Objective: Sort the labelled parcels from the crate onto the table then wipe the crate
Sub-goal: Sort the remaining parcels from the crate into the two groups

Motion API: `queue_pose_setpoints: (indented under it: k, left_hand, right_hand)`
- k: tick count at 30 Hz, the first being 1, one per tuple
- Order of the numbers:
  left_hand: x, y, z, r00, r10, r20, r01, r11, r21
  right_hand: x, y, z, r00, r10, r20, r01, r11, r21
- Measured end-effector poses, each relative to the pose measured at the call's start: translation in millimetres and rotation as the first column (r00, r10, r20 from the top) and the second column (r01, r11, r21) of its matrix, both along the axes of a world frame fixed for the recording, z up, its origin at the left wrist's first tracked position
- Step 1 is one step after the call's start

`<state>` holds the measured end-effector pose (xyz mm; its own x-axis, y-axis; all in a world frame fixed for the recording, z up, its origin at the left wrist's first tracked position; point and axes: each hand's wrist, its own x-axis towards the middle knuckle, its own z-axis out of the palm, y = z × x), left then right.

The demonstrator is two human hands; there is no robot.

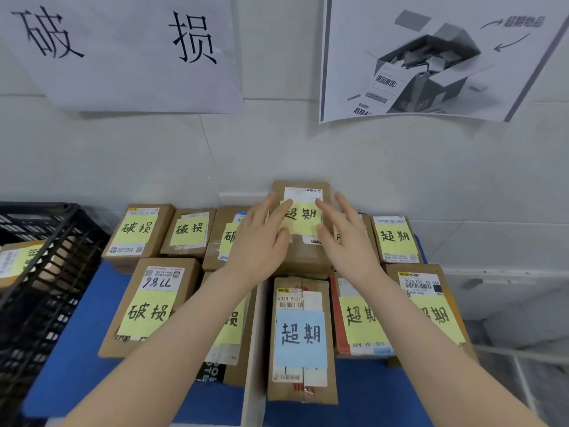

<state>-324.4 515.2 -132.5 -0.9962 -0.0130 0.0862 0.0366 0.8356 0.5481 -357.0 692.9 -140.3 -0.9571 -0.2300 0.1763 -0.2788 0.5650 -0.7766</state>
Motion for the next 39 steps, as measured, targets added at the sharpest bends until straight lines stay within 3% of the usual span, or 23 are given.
queue_pose_setpoints:
  k: [3, 6, 9, 13, 19, 26, 32, 39]
  left_hand:
    - [50.7, 5.6, 10.7, 1.000, -0.021, -0.023, 0.022, 0.999, 0.049]
    - [115.4, 14.2, 3.7, 0.999, -0.030, -0.019, 0.032, 0.996, 0.087]
    - [166.2, 26.9, -23.1, 0.999, -0.044, 0.010, 0.044, 0.999, 0.017]
    - [204.4, 44.9, -48.0, 0.991, -0.135, 0.022, 0.137, 0.981, -0.136]
    - [207.9, 45.7, -57.6, 0.991, -0.126, -0.036, 0.106, 0.933, -0.343]
    - [200.7, 38.5, -58.4, 0.997, -0.058, 0.055, 0.075, 0.921, -0.382]
    - [199.4, 41.5, -56.2, 0.997, -0.045, 0.069, 0.068, 0.927, -0.370]
    - [199.8, 49.5, -53.4, 0.994, -0.075, 0.077, 0.100, 0.912, -0.398]
  right_hand:
    - [48.3, 11.3, 9.4, 0.992, -0.039, -0.121, 0.035, 0.999, -0.028]
    - [109.2, 21.1, 1.5, 0.991, 0.027, -0.132, -0.032, 0.999, -0.039]
    - [169.6, 25.2, -24.8, 0.992, 0.040, -0.123, -0.048, 0.997, -0.063]
    - [220.0, 20.7, -66.0, 0.983, 0.051, -0.175, -0.031, 0.992, 0.120]
    - [214.4, 18.7, -76.0, 0.982, 0.156, -0.104, -0.126, 0.959, 0.256]
    - [204.5, 17.3, -70.8, 0.989, 0.120, -0.086, -0.095, 0.965, 0.246]
    - [211.3, 27.3, -68.3, 0.998, 0.047, -0.042, -0.039, 0.982, 0.185]
    - [201.0, 47.2, -79.1, 0.973, -0.224, 0.053, 0.193, 0.919, 0.343]
